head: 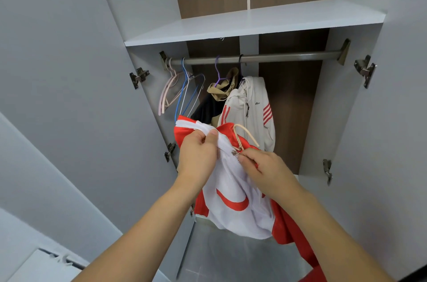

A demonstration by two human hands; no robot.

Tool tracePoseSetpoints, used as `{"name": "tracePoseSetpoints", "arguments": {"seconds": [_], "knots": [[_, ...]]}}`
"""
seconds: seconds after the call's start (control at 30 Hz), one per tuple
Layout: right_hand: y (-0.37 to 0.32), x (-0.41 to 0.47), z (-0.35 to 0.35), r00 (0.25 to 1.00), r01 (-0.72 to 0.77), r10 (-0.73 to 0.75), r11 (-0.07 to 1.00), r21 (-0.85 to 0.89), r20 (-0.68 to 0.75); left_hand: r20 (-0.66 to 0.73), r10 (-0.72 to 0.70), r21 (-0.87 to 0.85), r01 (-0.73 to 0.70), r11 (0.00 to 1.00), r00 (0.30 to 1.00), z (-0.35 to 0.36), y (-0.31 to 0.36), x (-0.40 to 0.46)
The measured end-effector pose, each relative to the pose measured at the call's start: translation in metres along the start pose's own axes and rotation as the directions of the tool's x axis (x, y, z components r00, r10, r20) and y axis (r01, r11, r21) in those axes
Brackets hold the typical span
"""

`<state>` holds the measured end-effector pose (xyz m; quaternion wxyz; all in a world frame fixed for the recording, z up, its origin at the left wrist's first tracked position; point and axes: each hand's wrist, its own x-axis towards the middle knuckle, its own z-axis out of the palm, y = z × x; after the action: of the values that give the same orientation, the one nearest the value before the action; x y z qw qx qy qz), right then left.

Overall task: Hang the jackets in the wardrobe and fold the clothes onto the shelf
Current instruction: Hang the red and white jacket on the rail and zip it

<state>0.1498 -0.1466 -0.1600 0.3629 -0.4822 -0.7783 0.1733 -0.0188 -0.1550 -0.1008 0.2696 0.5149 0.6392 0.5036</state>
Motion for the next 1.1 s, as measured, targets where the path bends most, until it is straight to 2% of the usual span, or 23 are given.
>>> {"name": "tracePoseSetpoints", "arguments": {"seconds": [0.1, 0.2, 0.3, 0.43, 0.53, 0.63, 0.7, 0.8, 0.9, 1.0, 1.07, 1.1], "knots": [[0.007, 0.002, -0.011, 0.999, -0.029, 0.028, 0.997, 0.073, 0.023, -0.021, 0.07, 0.223, -0.063, 0.973, 0.997, -0.001, -0.004, -0.002], [0.01, 0.006, -0.019, 1.0, -0.001, 0.001, 0.998, 0.056, 0.01, -0.033, 0.138, 0.404, -0.113, 0.908, 0.99, 0.001, -0.006, -0.005], [0.015, 0.013, -0.023, 1.0, -0.003, 0.003, 1.0, 0.016, 0.006, -0.012, 0.141, 0.511, -0.115, 0.852, 0.99, 0.004, -0.005, -0.004], [0.018, 0.025, -0.021, 1.0, -0.007, 0.008, 0.999, 0.045, -0.007, 0.003, 0.145, 0.586, -0.119, 0.801, 0.989, 0.006, -0.006, -0.004], [0.016, 0.035, -0.016, 1.0, -0.026, 0.025, 0.992, 0.127, 0.012, 0.017, 0.085, 0.552, -0.08, 0.83, 0.996, 0.006, -0.012, -0.001], [0.011, 0.043, -0.012, 0.982, -0.166, 0.123, 0.925, 0.341, 0.144, 0.007, -0.025, 0.513, 0.018, 0.858, 1.0, -0.001, -0.02, 0.008], [0.004, 0.047, -0.009, 0.96, -0.232, 0.145, 0.89, 0.393, 0.239, -0.004, -0.083, 0.448, 0.076, 0.891, 0.997, -0.009, -0.027, 0.016], [-0.007, 0.055, 0.0, 0.934, -0.308, 0.182, 0.847, 0.433, 0.308, -0.037, -0.101, 0.329, 0.107, 0.938, 0.994, -0.013, -0.031, 0.02], [-0.008, 0.057, 0.007, 0.906, -0.399, 0.269, 0.801, 0.447, 0.327, -0.187, -0.119, 0.111, 0.142, 0.984, 0.975, -0.02, -0.031, 0.027], [0.01, 0.051, -0.002, 0.89, -0.456, 0.394, 0.765, 0.454, 0.231, -0.371, -0.268, -0.145, 0.23, 0.962, 0.889, -0.054, -0.045, 0.05], [0.021, 0.046, -0.008, 0.876, -0.471, 0.453, 0.723, 0.506, 0.168, -0.359, -0.334, -0.113, 0.315, 0.942, 0.872, -0.082, -0.058, 0.059], [0.022, 0.045, -0.009, 0.873, -0.467, 0.462, 0.702, 0.538, 0.156, -0.287, -0.329, 0.066, 0.361, 0.93, 0.9, -0.092, -0.065, 0.061]]}}
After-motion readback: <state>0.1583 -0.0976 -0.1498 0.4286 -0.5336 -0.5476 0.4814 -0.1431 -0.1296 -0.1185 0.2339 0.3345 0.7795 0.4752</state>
